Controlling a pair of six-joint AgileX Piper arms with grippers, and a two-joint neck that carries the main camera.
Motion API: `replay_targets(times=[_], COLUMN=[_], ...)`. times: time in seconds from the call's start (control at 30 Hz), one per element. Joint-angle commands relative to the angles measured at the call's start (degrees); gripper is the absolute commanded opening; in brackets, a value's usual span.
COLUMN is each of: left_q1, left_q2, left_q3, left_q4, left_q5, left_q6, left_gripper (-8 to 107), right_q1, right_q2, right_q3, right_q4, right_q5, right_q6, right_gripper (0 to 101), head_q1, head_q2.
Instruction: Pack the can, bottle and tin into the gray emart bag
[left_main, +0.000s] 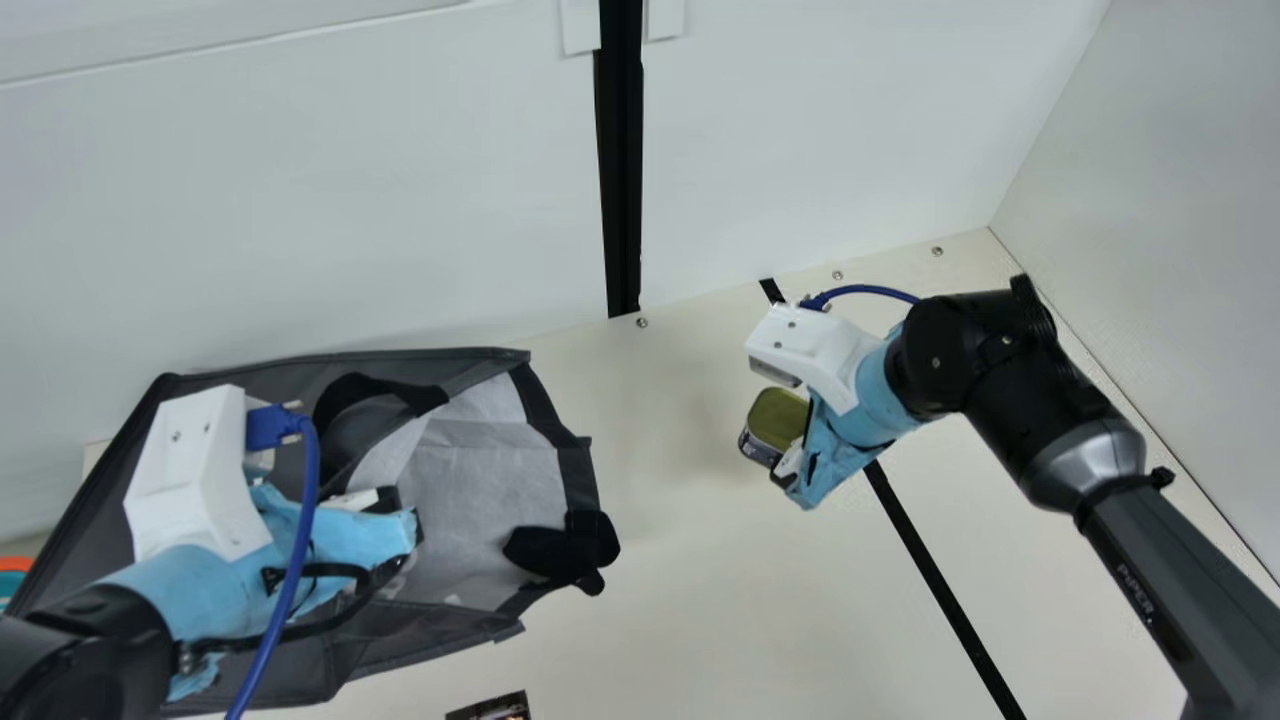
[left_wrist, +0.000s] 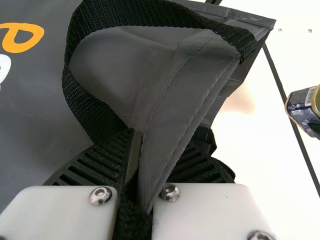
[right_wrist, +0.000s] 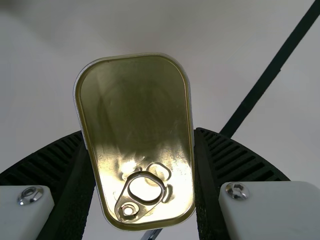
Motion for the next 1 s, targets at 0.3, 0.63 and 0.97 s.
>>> replay_targets(times=[0.3,0.63,0.97], left_q1=[0.0,0.0,0.0], left_q2=[0.0,0.0,0.0], left_q3=[0.0,0.0,0.0], left_q4=[0.0,0.0,0.0], left_q5=[0.0,0.0,0.0], left_q6=[0.0,0.0,0.0], left_gripper=[10,10,10], right_q1=[4.7,8.3,11.4], right_q2=[-1.9,-3.2,-4.5], right_q3=[1.2,1.9,2.7], right_q4=[0.4,1.2,2.5], right_q5=[0.4,1.0,1.4], right_q6=[0.8,1.1,0.9], right_gripper=[0,0,0], head_q1=[-1.3,-1.3,-1.3], head_q2=[0.0,0.0,0.0])
